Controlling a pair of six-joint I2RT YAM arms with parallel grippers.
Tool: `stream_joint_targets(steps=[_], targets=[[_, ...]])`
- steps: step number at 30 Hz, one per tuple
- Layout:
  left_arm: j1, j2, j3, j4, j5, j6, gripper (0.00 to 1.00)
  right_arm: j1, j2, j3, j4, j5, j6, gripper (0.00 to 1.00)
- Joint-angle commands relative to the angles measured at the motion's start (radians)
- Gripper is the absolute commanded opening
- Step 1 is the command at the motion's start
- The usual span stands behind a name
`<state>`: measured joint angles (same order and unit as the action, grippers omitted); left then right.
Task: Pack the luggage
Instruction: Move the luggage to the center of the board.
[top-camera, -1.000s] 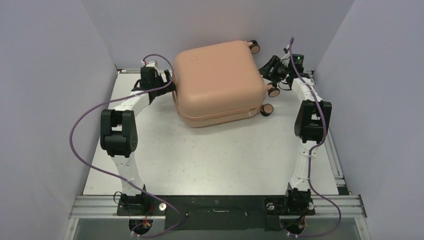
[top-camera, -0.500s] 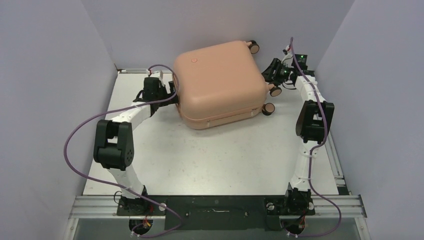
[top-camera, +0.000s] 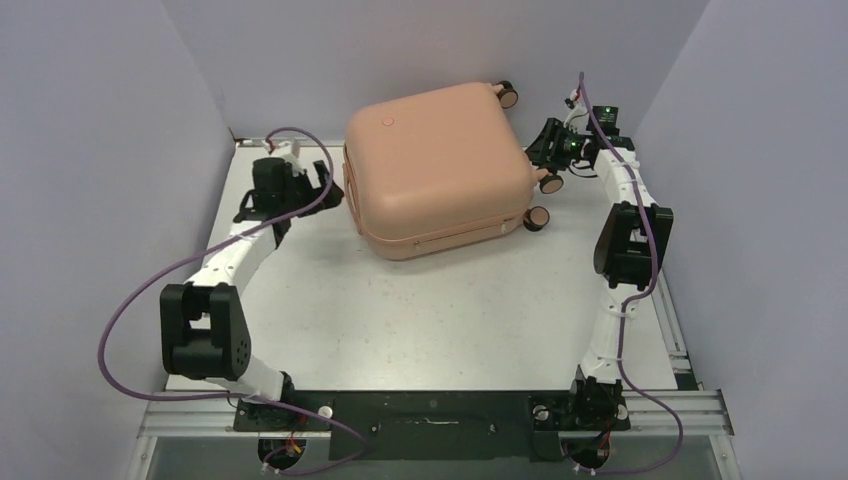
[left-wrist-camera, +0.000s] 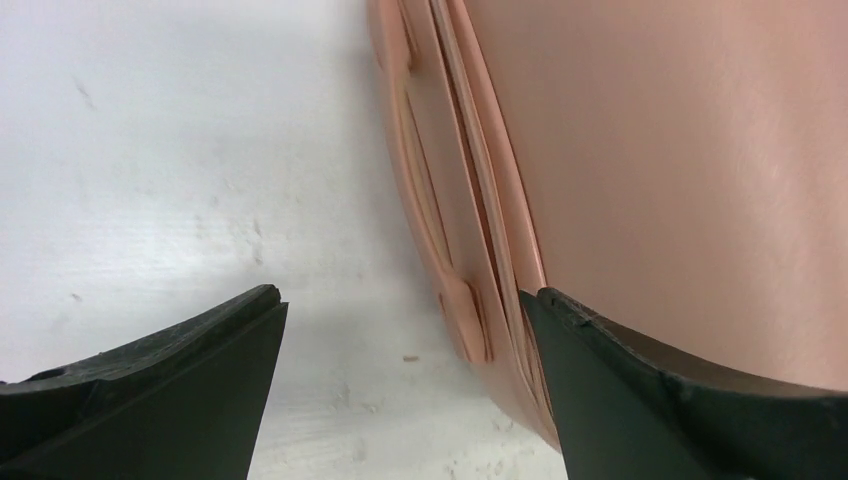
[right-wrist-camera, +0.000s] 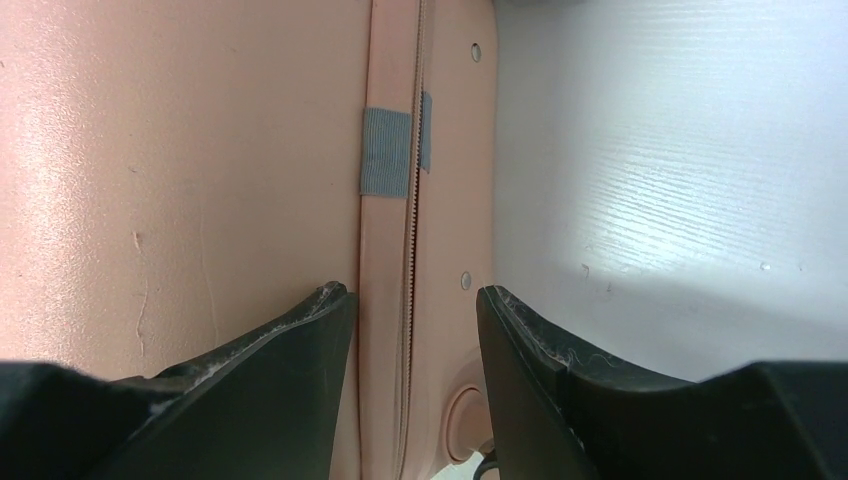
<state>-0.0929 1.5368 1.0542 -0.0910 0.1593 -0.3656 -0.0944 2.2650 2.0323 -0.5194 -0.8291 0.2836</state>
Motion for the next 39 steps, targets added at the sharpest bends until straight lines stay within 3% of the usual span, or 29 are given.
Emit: stream_joint_targets(steps=[1,14,25,27,30,32,35,39], targets=[[0.133,-0.011,0.100,0.055,0.111,-0.063,0.96,0.027,-0.087,0.022,-0.068,-0.113,-0.030,0.50],[0.054,0.366,0.265,-0.019,0.111,-0.078,0.96,0.025,-0.096,0.026,-0.049,-0.109,-0.023,0.51],[0.017,0.441,0.303,-0.037,0.039,-0.057,0.99,0.022,-0.169,-0.063,-0.061,-0.106,-0.106,0.52],[0.015,0.444,0.283,-0.070,0.019,-0.035,0.87,0.022,-0.165,-0.060,-0.064,-0.105,-0.108,0.52],[0.017,0.449,0.263,-0.138,0.010,0.005,0.55,0.024,-0.167,-0.060,-0.065,-0.107,-0.109,0.53],[0.022,0.438,0.243,-0.162,-0.001,0.014,0.42,0.025,-0.179,-0.068,-0.072,-0.110,-0.124,0.53],[0.029,0.391,0.195,-0.160,-0.017,0.011,0.40,0.025,-0.228,-0.107,-0.114,-0.111,-0.206,0.53],[0.030,0.317,0.141,-0.160,-0.027,-0.015,0.40,0.022,-0.376,-0.247,-0.221,-0.051,-0.463,0.54]])
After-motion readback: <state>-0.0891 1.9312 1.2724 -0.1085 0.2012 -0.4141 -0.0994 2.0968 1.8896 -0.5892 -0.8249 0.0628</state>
